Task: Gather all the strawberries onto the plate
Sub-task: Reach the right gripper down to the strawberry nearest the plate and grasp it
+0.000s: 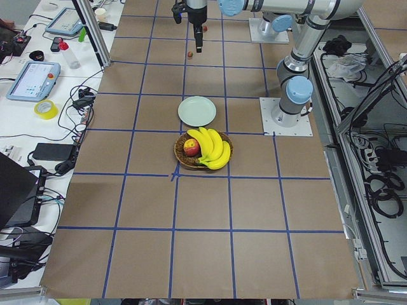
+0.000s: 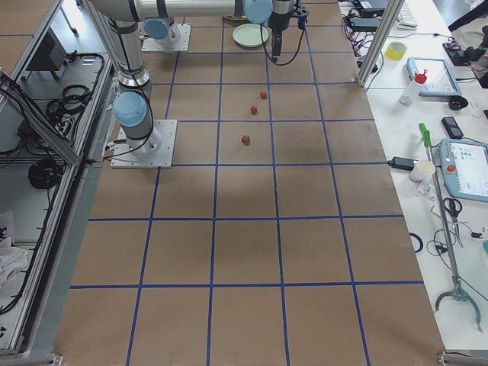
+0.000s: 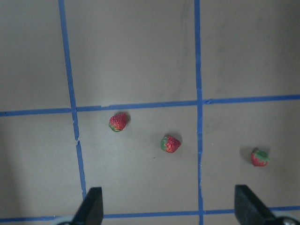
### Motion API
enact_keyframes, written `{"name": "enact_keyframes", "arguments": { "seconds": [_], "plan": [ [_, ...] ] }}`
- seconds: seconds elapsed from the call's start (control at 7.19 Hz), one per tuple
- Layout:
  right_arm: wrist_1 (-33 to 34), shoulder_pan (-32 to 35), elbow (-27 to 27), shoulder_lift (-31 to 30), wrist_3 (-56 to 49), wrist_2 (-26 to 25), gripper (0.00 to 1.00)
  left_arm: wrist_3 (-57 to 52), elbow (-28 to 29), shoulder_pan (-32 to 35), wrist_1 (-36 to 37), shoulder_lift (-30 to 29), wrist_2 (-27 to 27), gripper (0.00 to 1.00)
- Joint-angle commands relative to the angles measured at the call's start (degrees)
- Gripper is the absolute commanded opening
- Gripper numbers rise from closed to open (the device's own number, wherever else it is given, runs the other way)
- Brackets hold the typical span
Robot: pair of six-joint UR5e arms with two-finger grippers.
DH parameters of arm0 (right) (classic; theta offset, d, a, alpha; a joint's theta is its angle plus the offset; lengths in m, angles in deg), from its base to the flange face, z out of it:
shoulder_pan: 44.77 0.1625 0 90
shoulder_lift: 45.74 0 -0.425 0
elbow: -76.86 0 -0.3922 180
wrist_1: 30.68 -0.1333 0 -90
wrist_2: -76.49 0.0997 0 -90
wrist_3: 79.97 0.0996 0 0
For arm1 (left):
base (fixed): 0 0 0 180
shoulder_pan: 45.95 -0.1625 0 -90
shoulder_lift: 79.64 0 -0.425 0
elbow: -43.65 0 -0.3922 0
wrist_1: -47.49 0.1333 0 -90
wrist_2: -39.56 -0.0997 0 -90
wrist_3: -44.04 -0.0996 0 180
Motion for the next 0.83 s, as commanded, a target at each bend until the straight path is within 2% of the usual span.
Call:
{"name": "enact_keyframes", "arguments": {
  "seconds": [0.0, 0.14, 0.42, 0.7],
  "plan": [
    [13.0, 3.4, 10.1, 2.3, 8.8, 0.4, 1.00, -0.1, -0.3, 0.0, 0.7, -0.2, 0.1, 1.00],
    [18.2, 4.9, 11.5, 5.5, 11.7, 0.0, 1.00, -0.1, -0.4, 0.0, 0.8, -0.3, 0.2, 1.00],
    [22.4, 5.2, 11.9, 12.4, 12.2, 0.7, 0.98, 0.2, -0.4, 0.0, 0.9, -0.5, 0.2, 1.00],
    [27.2, 5.3, 12.9, 15.4, 12.5, 0.7, 0.94, 0.1, -0.5, 0.0, 1.3, -0.6, 0.2, 1.00]
  ]
}}
